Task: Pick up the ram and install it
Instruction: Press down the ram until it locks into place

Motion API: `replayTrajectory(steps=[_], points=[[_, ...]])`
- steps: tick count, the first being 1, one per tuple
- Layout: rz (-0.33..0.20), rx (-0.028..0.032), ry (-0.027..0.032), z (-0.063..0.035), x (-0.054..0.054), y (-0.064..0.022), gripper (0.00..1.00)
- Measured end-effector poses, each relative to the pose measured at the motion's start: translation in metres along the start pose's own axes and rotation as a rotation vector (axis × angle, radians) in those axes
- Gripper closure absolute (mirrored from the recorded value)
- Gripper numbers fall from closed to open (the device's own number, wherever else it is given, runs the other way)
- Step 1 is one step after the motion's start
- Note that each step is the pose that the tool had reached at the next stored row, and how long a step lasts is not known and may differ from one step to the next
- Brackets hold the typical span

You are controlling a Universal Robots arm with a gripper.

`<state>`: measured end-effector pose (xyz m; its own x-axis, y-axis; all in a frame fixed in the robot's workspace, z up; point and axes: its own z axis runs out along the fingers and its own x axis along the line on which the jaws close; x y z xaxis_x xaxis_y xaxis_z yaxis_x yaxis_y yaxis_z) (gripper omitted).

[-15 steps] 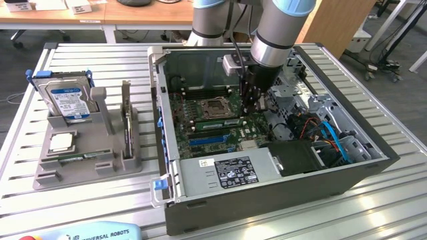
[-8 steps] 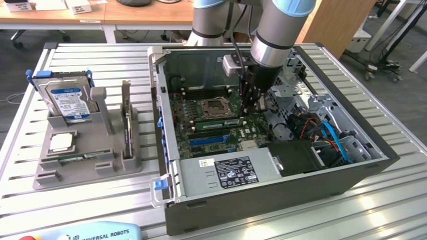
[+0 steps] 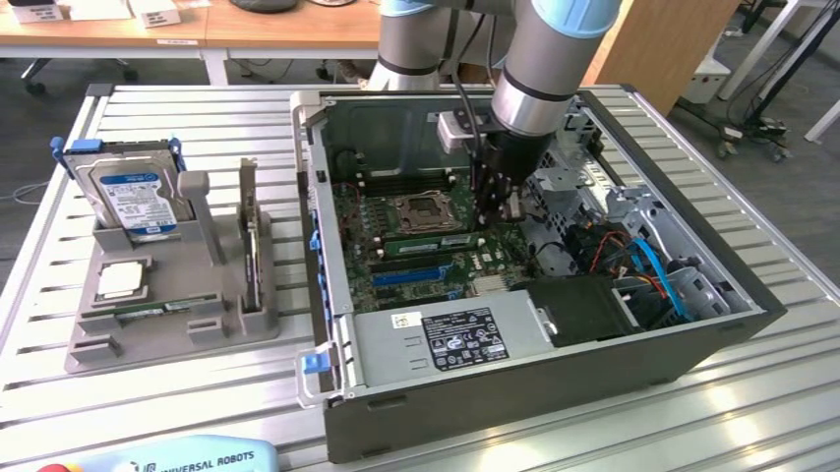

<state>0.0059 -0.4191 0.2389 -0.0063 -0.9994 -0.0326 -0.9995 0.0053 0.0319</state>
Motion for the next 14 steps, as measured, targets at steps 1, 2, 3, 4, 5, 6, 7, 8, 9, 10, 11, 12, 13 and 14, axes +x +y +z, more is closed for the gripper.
replayTrajectory(steps=[1, 2, 3, 4, 5, 6, 7, 8, 9, 10, 11, 12, 13, 14], points=[[0.0, 0.0, 0.0001, 0.0003, 0.0, 0.0, 0.9], [0.0, 0.0, 0.0002, 0.0003, 0.0, 0.0, 0.9], [0.0, -0.0001, 0.0002, 0.0003, 0.0, 0.0, 0.9], [0.0, 0.0, 0.0001, 0.0004, 0.0, 0.0, 0.9], [0.0, 0.0, 0.0, 0.0004, 0.0, 0.0, 0.9], [0.0, 0.0, -0.0001, 0.0005, 0.0, 0.0, 0.9], [0.0, 0.0, 0.0, 0.0005, 0.0, 0.0, 0.9], [0.0, 0.0002, -0.0006, 0.0012, -0.0001, -0.0001, 0.9], [0.0, 0.0002, -0.0004, 0.0017, 0.0, -0.0001, 0.9], [0.0, 0.0, -0.0001, 0.0021, 0.0, -0.0001, 0.9], [0.0, 0.0, 0.0001, 0.0023, 0.0001, -0.0001, 0.9], [0.0, 0.0, 0.0001, 0.0023, 0.0001, -0.0001, 0.9], [0.0, 0.0, 0.0001, 0.0023, 0.0001, -0.0001, 0.9], [0.0, -0.0001, 0.0001, 0.0023, 0.0001, -0.0001, 0.9]])
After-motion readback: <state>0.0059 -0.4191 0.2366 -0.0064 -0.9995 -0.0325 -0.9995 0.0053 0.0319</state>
